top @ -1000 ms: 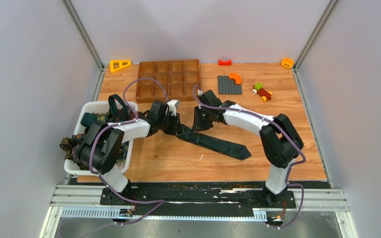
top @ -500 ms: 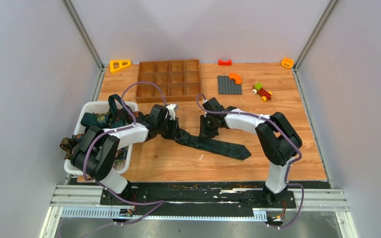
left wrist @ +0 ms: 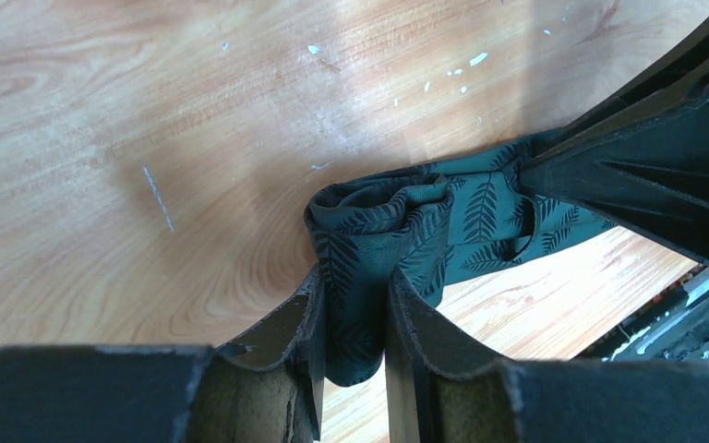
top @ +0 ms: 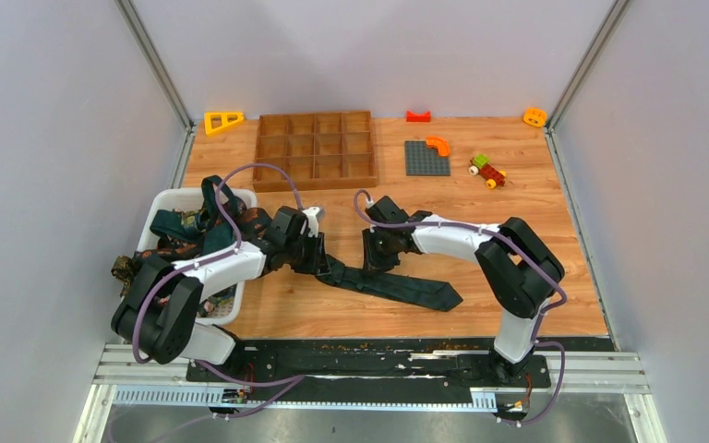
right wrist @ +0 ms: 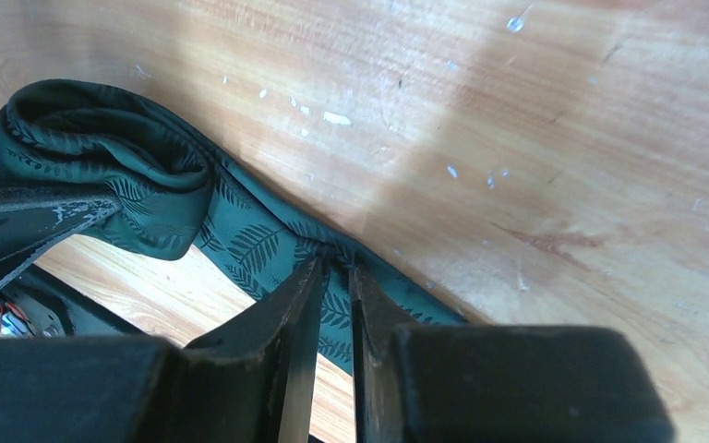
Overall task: Roll the ties
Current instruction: Roll the tie at the center of the board.
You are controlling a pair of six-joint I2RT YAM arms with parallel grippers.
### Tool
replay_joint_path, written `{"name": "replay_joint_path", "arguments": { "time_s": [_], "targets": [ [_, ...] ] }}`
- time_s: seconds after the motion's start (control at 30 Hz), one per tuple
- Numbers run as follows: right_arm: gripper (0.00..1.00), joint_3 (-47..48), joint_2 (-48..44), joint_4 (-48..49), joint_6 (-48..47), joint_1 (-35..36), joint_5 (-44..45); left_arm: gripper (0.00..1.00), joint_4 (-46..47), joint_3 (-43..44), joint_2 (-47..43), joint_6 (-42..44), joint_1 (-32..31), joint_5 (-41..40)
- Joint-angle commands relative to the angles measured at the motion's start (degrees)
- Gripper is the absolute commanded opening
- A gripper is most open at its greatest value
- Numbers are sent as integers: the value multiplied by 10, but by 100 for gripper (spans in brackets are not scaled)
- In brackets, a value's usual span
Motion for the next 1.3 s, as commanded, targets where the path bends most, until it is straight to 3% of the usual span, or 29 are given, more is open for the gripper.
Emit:
{"name": "replay_joint_path", "arguments": {
  "time_s": [0.0,0.3,0.63,0.7,0.83,1.07,1.27],
  "targets": [
    [19,-8,-19,-44,-1,8,30,24,-42,-10,-19,3,-1,-29],
    [20,39,-53,-98,-25,3,79,24,-89,26,-13,27,-6,-94],
    [25,4,-136,-106,-30,-34,120,23,-146,85,27,51,-35,-208],
    [29,-13,-157,-95,-33,-44,121,23,-155,95,32,53,-45,-233],
    [48,-49,-202,-67,-37,-59,125,23,-171,109,39,52,-65,-286],
    [66,-83,-252,-38,-52,-68,154,23,-198,132,55,51,-100,-367],
    [71,-93,-263,-40,-54,-76,162,23,-217,147,74,45,-123,-424]
  ]
}}
